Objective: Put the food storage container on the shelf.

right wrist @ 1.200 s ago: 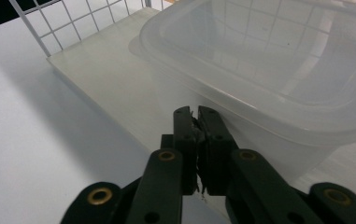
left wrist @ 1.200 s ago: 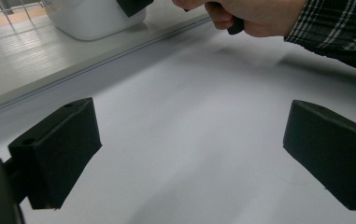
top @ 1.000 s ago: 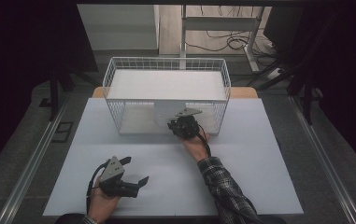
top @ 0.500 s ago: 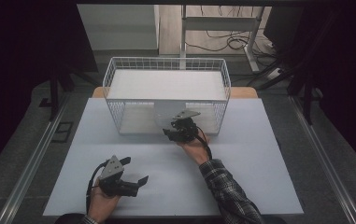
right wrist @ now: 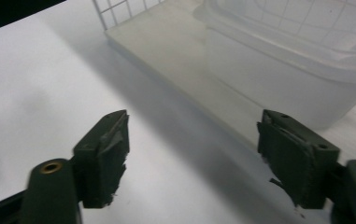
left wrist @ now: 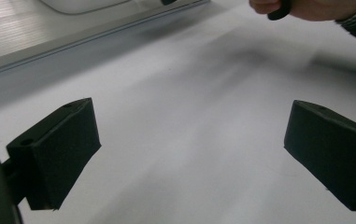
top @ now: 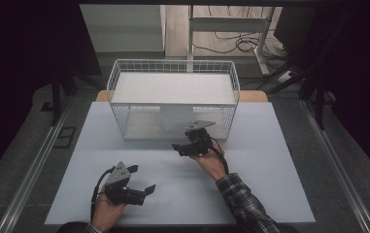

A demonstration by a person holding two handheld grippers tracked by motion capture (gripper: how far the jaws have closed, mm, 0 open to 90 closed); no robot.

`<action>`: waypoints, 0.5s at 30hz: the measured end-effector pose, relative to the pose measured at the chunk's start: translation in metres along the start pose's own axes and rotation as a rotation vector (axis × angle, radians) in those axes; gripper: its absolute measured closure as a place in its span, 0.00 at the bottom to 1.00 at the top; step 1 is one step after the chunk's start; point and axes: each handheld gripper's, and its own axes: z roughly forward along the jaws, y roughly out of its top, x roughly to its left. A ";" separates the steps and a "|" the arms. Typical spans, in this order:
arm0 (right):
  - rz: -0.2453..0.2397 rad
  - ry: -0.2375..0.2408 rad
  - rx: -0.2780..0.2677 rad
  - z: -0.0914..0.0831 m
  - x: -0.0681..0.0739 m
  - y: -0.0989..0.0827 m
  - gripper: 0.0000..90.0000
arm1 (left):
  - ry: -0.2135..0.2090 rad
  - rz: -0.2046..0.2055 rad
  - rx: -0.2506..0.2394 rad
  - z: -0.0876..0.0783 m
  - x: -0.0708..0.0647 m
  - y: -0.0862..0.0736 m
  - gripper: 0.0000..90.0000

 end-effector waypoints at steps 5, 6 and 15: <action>-0.016 0.020 0.010 -0.011 0.006 -0.005 0.18 | -0.006 0.001 0.016 0.001 0.000 0.000 0.03; -0.029 0.024 0.009 -0.014 0.008 -0.007 0.15 | -0.006 0.002 0.018 0.001 0.000 0.000 0.03; -0.022 0.051 0.014 -0.042 0.015 -0.028 0.08 | -0.002 0.017 0.035 0.000 -0.003 0.001 0.03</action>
